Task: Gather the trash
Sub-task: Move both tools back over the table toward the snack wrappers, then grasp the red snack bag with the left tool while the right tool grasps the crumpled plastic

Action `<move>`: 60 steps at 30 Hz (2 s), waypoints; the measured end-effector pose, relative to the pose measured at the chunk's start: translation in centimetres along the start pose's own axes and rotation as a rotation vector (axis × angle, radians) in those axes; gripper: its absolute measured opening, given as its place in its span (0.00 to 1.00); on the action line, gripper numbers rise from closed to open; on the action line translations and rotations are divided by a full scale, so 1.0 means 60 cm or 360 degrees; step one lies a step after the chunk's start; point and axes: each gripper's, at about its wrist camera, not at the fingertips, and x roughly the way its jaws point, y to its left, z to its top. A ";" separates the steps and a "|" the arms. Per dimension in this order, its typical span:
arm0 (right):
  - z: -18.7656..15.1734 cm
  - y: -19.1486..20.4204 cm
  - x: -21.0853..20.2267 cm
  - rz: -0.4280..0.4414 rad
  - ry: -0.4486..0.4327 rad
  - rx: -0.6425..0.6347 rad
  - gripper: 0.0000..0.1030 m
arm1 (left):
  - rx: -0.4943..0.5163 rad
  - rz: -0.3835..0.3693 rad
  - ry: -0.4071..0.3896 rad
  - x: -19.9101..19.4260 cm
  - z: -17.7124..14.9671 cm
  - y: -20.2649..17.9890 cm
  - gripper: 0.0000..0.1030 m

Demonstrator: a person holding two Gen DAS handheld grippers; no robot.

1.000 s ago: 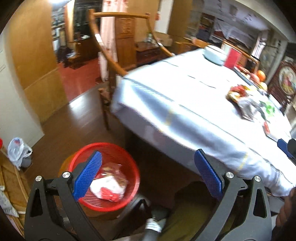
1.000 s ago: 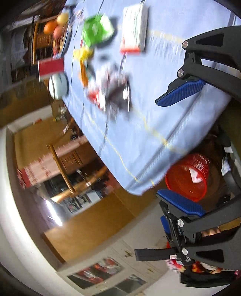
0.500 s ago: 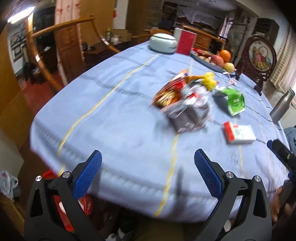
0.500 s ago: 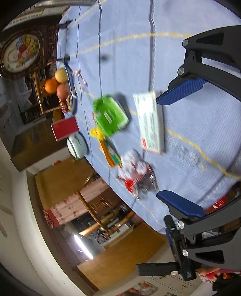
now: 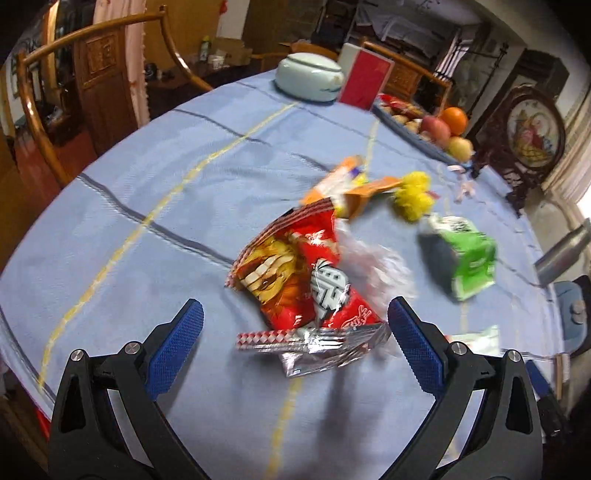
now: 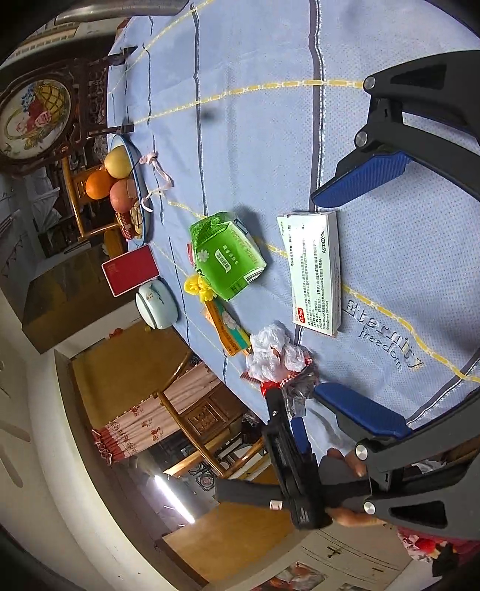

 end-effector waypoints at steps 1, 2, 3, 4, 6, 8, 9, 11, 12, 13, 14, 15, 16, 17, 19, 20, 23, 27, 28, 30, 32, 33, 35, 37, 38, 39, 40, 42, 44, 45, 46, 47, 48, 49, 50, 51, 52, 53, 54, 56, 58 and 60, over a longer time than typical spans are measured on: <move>0.000 -0.002 0.001 0.0005 0.0006 0.0007 0.91 | -0.0009 0.0031 -0.0003 -0.001 -0.003 0.013 0.93; 0.000 -0.004 0.003 0.0013 0.0014 0.0015 0.91 | -0.0024 0.0053 -0.0004 -0.004 -0.006 0.026 0.93; 0.000 -0.006 0.004 0.0022 0.0021 0.0023 0.92 | -0.0054 0.0072 -0.0001 -0.009 -0.009 0.048 0.93; 0.000 -0.007 0.006 0.0028 0.0027 0.0030 0.92 | -0.0086 0.0080 -0.0001 -0.014 -0.013 0.068 0.93; -0.001 -0.006 0.011 0.0049 0.0047 0.0036 0.92 | -0.0158 0.0103 -0.0006 -0.026 -0.019 0.106 0.93; 0.000 -0.001 0.012 0.0043 0.0054 0.0015 0.92 | -0.0194 0.0059 -0.0037 -0.041 -0.024 0.129 0.93; 0.001 0.004 0.012 0.0036 0.0050 -0.0005 0.92 | -0.0199 0.0063 -0.0043 -0.047 -0.025 0.134 0.93; 0.004 0.016 0.014 0.0018 0.0043 -0.0057 0.92 | -0.0190 0.0103 -0.0064 -0.052 -0.025 0.133 0.93; 0.006 0.020 0.015 0.0013 0.0045 -0.0069 0.92 | -0.0173 0.0087 -0.0070 -0.053 -0.025 0.130 0.93; 0.009 0.026 0.018 0.0011 0.0054 -0.0083 0.91 | -0.0152 0.0061 -0.0080 -0.053 -0.024 0.123 0.93; 0.013 0.032 0.022 0.0024 0.0068 -0.0095 0.91 | -0.0139 0.0046 -0.0088 -0.053 -0.024 0.118 0.93; 0.016 0.035 0.024 0.0036 0.0078 -0.0102 0.91 | -0.0110 0.0023 -0.0105 -0.053 -0.022 0.108 0.93; 0.023 0.043 0.029 0.0055 0.0095 -0.0121 0.91 | -0.0091 0.0015 -0.0114 -0.052 -0.019 0.103 0.93; 0.030 0.052 0.033 0.0071 0.0109 -0.0146 0.91 | -0.0059 0.0013 -0.0130 -0.051 -0.014 0.093 0.93; 0.050 0.078 0.050 0.0117 0.0166 -0.0236 0.91 | -0.0035 0.0025 -0.0153 -0.047 -0.007 0.084 0.93; 0.062 0.093 0.063 0.0150 0.0207 -0.0289 0.91 | -0.0033 0.0025 -0.0161 -0.046 -0.004 0.082 0.93; 0.095 0.132 0.114 0.0191 0.0307 -0.0442 0.91 | -0.0083 -0.0003 -0.0159 -0.038 0.004 0.088 0.93; 0.114 0.160 0.199 0.0213 0.0476 -0.0538 0.91 | -0.0190 -0.0019 -0.0136 -0.035 -0.003 0.110 0.93; 0.112 0.166 0.224 0.0221 0.0520 -0.0556 0.91 | -0.0205 -0.0028 -0.0134 -0.037 -0.006 0.115 0.93; 0.108 0.170 0.256 0.0205 0.0564 -0.0571 0.89 | -0.0218 -0.0016 -0.0139 -0.046 -0.012 0.123 0.93; 0.103 0.166 0.285 0.0182 0.0602 -0.0562 0.87 | -0.0213 0.0014 -0.0148 -0.056 -0.016 0.129 0.93; 0.100 0.163 0.292 0.0173 0.0620 -0.0553 0.81 | -0.0211 0.0022 -0.0153 -0.058 -0.017 0.130 0.93; 0.092 0.153 0.301 0.0206 0.0686 -0.0532 0.51 | -0.0212 0.0025 -0.0173 -0.063 -0.014 0.129 0.93; 0.098 0.138 0.292 0.0303 0.0687 -0.0434 0.24 | -0.0213 0.0006 -0.0182 -0.060 -0.007 0.123 0.93; 0.107 0.129 0.281 0.0350 0.0660 -0.0365 0.24 | -0.0211 -0.0002 -0.0180 -0.057 -0.003 0.120 0.93; 0.122 0.116 0.264 0.0407 0.0615 -0.0285 0.24 | -0.0200 -0.0013 -0.0172 -0.051 0.004 0.111 0.93; 0.133 0.105 0.253 0.0431 0.0586 -0.0244 0.24 | -0.0193 -0.0015 -0.0168 -0.048 0.008 0.107 0.93; 0.147 0.090 0.235 0.0463 0.0544 -0.0185 0.24 | -0.0169 -0.0012 -0.0162 -0.037 0.019 0.091 0.93; 0.155 0.075 0.225 0.0493 0.0535 -0.0114 0.24 | -0.0141 -0.0010 -0.0146 -0.024 0.030 0.075 0.93; 0.156 0.069 0.222 0.0498 0.0535 -0.0087 0.24 | -0.0124 -0.0011 -0.0128 -0.013 0.037 0.067 0.93; 0.158 0.065 0.221 0.0489 0.0534 -0.0066 0.24 | -0.0116 -0.0005 -0.0111 -0.003 0.042 0.061 0.93; 0.159 0.062 0.219 0.0465 0.0524 -0.0063 0.24 | -0.0114 0.0005 -0.0093 0.007 0.047 0.057 0.93; 0.160 0.061 0.216 0.0433 0.0508 -0.0071 0.25 | -0.0123 0.0016 -0.0062 0.022 0.053 0.054 0.93; 0.160 0.063 0.215 0.0405 0.0492 -0.0079 0.25 | -0.0131 0.0017 -0.0046 0.031 0.056 0.053 0.93; 0.161 0.061 0.212 0.0386 0.0481 -0.0082 0.26 | -0.0144 0.0019 -0.0023 0.040 0.059 0.054 0.93; 0.162 0.059 0.212 0.0362 0.0470 -0.0085 0.27 | -0.0166 0.0023 0.0008 0.050 0.061 0.055 0.93; 0.163 0.057 0.211 0.0331 0.0458 -0.0089 0.27 | -0.0186 0.0021 0.0030 0.058 0.063 0.057 0.93; 0.165 0.054 0.211 0.0310 0.0451 -0.0090 0.27 | -0.0193 0.0020 0.0040 0.061 0.063 0.057 0.93; 0.165 0.052 0.210 0.0294 0.0447 -0.0085 0.27 | -0.0196 0.0020 0.0042 0.063 0.064 0.056 0.91; 0.165 0.047 0.213 0.0276 0.0443 -0.0079 0.27 | -0.0178 0.0016 0.0028 0.063 0.064 0.054 0.72; 0.166 0.048 0.217 0.0271 0.0438 -0.0082 0.27 | -0.0154 0.0037 0.0026 0.060 0.062 0.050 0.44; 0.166 0.049 0.215 0.0275 0.0429 -0.0089 0.27 | -0.0173 -0.0031 0.0002 0.046 0.059 0.051 0.36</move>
